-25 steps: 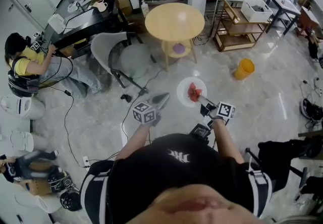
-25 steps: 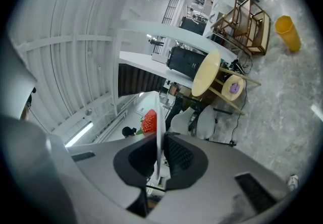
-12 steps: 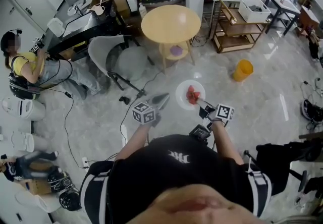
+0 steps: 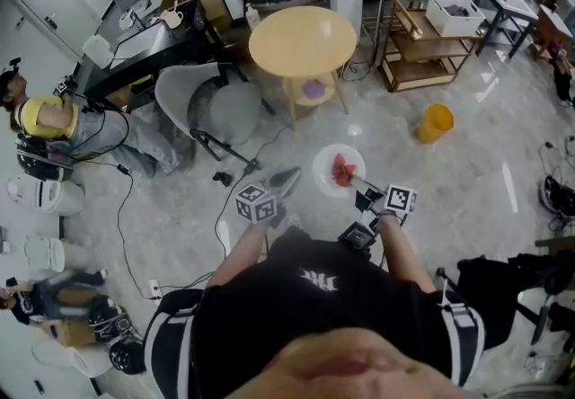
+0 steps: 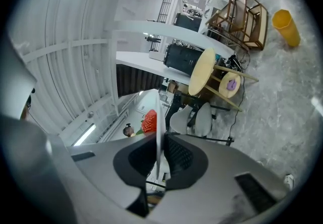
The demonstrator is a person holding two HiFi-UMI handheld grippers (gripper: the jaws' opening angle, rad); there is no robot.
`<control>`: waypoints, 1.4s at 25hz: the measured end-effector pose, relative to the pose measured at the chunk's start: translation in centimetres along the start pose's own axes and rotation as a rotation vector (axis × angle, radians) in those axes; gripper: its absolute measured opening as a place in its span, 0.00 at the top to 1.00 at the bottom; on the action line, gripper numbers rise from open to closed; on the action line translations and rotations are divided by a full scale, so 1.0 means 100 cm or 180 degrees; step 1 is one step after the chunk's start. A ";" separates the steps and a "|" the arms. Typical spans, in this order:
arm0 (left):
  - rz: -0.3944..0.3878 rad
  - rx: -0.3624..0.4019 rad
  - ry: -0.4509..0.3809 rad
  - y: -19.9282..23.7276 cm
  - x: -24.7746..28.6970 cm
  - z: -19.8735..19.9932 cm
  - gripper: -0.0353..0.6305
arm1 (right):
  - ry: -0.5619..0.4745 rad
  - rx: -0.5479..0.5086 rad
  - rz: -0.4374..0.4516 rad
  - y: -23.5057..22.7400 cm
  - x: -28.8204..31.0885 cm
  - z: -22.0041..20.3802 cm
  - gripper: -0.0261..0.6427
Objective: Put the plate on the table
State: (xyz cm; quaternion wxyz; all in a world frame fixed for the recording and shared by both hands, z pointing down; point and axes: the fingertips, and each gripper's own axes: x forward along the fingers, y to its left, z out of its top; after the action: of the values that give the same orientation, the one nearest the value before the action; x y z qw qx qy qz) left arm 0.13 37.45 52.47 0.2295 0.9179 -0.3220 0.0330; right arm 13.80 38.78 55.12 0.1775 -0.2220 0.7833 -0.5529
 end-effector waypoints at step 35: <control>-0.0292 -0.0257 -0.0254 0.243 0.044 0.111 0.94 | 0.0057 -0.0128 -0.0407 -0.040 0.230 0.124 0.93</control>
State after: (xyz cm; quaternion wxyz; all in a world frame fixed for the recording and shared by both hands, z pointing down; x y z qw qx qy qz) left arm -12.07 13.27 53.20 0.2546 0.9223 -0.2896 -0.0272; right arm 1.61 15.31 54.06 0.1304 -0.2702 0.7800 -0.5492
